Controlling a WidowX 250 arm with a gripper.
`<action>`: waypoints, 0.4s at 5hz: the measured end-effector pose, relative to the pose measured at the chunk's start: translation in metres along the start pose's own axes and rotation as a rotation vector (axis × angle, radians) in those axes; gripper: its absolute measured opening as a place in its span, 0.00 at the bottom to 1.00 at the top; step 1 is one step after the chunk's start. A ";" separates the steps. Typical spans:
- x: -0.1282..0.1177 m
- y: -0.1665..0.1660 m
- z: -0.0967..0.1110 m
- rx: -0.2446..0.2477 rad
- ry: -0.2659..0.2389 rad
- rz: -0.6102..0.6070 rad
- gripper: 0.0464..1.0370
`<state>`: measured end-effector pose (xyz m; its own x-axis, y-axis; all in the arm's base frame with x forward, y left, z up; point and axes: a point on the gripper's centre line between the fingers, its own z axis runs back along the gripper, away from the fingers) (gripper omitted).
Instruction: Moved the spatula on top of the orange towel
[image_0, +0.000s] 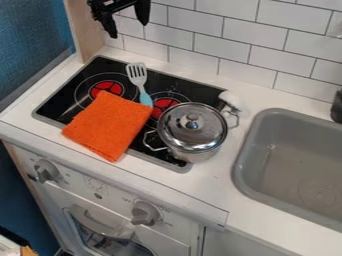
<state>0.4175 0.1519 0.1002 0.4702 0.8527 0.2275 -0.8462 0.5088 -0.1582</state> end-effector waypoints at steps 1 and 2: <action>-0.007 0.005 -0.018 0.028 0.041 0.000 0.96; -0.024 0.000 -0.027 0.021 0.093 -0.027 0.96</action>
<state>0.4128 0.1351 0.0689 0.5130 0.8468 0.1409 -0.8377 0.5296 -0.1333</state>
